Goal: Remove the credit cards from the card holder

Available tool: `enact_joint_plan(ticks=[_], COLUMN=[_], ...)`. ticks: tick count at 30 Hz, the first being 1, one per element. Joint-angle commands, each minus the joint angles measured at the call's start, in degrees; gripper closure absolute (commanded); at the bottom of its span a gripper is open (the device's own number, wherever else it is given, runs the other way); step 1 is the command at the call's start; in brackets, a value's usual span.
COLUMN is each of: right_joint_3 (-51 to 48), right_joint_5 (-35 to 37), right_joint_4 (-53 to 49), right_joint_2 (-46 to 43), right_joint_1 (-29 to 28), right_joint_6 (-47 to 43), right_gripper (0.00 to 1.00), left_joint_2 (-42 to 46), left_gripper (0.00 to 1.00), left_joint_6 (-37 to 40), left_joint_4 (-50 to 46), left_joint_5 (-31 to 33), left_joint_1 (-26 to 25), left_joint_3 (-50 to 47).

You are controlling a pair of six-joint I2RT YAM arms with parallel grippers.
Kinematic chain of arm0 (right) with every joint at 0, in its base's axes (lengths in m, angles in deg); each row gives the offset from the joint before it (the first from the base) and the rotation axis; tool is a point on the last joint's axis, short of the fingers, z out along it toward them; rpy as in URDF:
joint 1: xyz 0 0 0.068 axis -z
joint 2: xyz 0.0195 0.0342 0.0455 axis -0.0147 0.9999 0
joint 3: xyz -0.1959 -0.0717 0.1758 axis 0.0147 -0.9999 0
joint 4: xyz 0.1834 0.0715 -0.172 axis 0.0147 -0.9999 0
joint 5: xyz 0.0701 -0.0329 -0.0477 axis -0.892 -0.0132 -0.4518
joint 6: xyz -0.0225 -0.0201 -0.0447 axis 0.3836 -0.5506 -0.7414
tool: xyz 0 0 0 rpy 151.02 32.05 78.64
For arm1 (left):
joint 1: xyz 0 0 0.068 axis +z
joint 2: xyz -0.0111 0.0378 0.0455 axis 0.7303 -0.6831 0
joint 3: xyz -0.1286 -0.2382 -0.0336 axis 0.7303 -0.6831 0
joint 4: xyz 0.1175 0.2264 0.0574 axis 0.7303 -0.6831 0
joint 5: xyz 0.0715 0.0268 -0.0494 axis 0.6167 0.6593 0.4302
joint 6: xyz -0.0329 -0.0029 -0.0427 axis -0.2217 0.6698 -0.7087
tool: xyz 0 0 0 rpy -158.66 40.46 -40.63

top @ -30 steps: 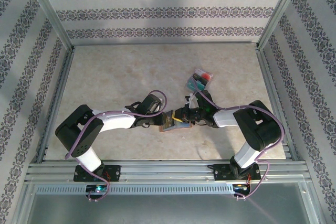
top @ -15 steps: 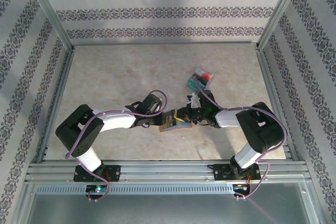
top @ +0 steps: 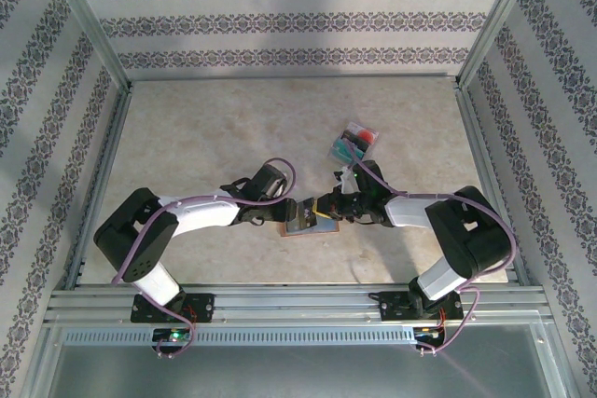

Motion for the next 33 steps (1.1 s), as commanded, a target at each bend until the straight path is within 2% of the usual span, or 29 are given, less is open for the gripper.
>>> enact_joint_plan(ticks=[1,9,17,26,33], right_joint_3=[1.98,4.87,10.66,22.08,32.95], right_joint_5=[1.44,4.28,8.52,17.99,27.61], right_joint_4=[-3.61,-13.19,-24.82,-42.87,-52.29], right_joint_2=[-2.48,-6.85,-9.57,-11.00,-7.66], right_joint_1=[0.62,0.62,1.04,3.83,6.73], right_joint_6=[-3.14,-7.54,-14.21,-27.16,-38.47], right_gripper=[0.95,0.95,0.95,0.96,0.99], left_joint_2=[2.15,4.23,6.55,7.32,6.69], left_gripper=[0.55,0.37,0.13,0.08,0.06], left_joint_6=[1.54,2.49,2.90,4.27,8.63], left_joint_4=[-2.54,-3.33,-4.50,-7.08,-10.30], left_joint_5=[1.38,3.05,4.76,6.70,12.51], left_joint_1=[0.96,1.31,1.31,0.92,-0.88], left_joint_3=[1.53,1.92,0.96,-1.19,-0.62])
